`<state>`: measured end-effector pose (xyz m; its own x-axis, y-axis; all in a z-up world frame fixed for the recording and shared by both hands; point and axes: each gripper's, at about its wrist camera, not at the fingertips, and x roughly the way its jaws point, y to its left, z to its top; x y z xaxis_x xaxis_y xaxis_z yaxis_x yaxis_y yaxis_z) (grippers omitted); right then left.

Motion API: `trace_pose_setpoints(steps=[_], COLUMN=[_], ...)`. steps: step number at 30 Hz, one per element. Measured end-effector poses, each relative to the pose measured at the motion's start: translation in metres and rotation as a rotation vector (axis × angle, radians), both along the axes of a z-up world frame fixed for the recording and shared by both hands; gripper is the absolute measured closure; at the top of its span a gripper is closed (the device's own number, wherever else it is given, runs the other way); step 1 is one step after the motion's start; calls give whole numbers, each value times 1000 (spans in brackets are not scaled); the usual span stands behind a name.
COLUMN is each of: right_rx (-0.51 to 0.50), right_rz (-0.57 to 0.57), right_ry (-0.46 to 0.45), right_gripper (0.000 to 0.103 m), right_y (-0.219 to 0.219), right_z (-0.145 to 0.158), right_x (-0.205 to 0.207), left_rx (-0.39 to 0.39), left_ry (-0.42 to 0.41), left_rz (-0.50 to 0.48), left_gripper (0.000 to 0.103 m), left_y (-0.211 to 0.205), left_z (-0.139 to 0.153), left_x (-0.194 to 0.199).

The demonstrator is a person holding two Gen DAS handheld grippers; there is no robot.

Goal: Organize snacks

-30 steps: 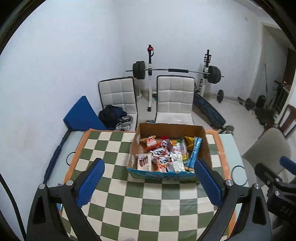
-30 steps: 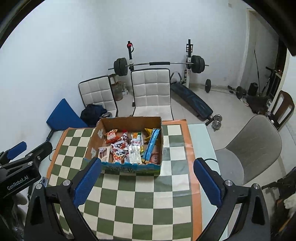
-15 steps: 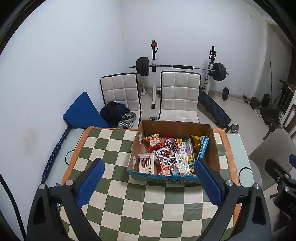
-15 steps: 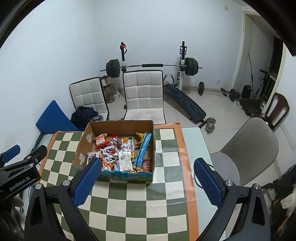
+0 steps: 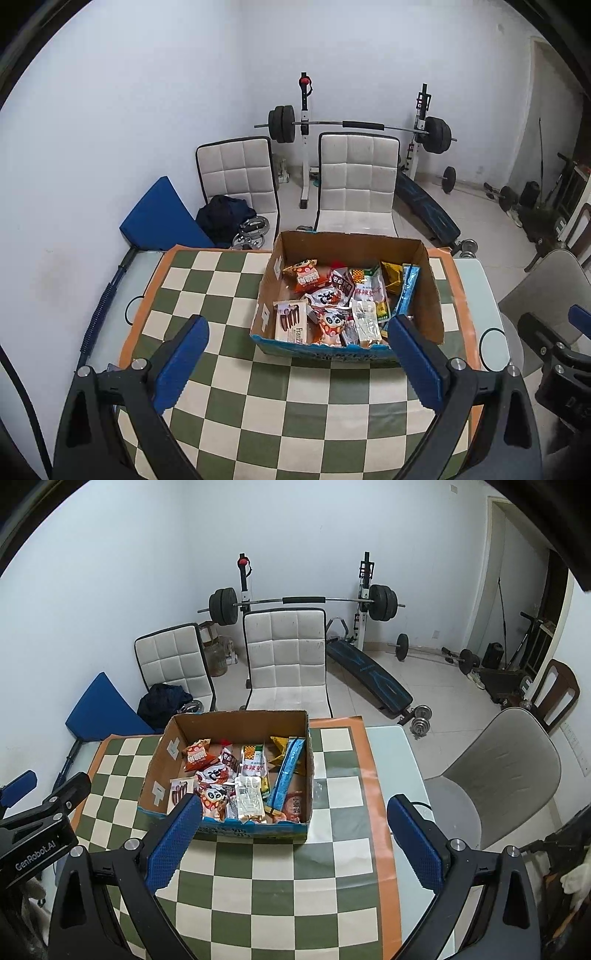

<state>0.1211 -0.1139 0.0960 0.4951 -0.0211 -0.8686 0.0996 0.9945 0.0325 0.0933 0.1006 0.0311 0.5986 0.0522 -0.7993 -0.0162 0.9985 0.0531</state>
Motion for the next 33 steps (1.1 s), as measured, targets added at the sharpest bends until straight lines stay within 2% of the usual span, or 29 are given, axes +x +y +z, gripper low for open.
trace_pose_setpoints(steps=[8, 33], right_rx=[8, 17], right_rz=[13, 31], right_ry=[20, 22], right_gripper=[1, 1], right_y=[3, 7], right_z=[-13, -13], right_x=[4, 5], left_rx=[-15, -16], left_ry=[10, 14], left_rz=[-18, -14], left_gripper=[4, 4], left_y=[2, 4], left_z=[-5, -5], left_x=[-2, -4])
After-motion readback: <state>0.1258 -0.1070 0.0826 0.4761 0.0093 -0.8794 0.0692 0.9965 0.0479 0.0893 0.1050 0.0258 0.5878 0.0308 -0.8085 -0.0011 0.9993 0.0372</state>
